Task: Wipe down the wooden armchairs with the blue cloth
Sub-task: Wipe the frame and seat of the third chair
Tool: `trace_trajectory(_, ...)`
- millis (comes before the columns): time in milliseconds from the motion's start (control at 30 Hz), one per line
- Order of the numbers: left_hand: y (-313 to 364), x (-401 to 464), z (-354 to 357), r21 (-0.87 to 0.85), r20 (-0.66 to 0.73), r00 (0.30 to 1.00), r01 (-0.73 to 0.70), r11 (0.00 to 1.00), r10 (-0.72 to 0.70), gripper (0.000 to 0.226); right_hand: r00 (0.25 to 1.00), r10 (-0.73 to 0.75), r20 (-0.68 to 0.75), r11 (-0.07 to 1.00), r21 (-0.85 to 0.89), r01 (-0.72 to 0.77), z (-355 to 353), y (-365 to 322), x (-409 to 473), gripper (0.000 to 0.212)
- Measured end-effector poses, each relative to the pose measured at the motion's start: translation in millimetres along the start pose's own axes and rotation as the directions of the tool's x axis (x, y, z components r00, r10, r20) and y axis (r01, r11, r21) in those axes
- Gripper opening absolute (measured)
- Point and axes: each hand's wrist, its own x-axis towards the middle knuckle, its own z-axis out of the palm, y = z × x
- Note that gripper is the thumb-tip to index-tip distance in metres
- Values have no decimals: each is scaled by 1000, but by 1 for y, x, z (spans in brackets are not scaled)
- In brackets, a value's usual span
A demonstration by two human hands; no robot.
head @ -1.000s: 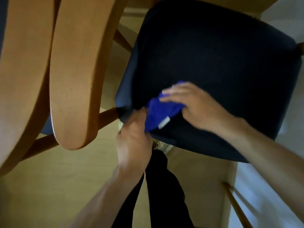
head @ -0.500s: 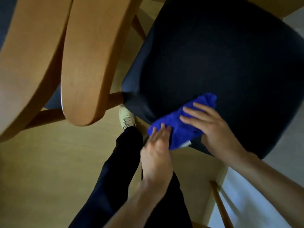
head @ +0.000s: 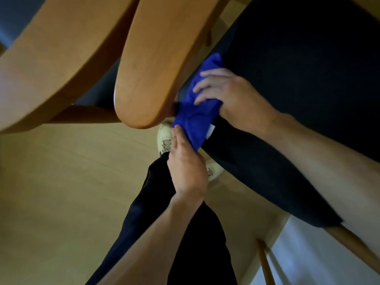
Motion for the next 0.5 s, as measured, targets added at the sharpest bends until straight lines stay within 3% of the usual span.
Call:
trace_trajectory(267,8,-87,19,-98,245,962,-99,990,120,65,985,162,66,986,29,-164,-5,8,-125,61)
trace_trajectory(333,1,-75,0,-133,220,961,-144,981,170,63,988,155,12,987,49,-155,-3,4,-114,58)
trace_trajectory(500,-22,-1,-40,-59,-14,997,-74,995,73,60,991,57,-121,998,27,-54,17,-22,-15,46)
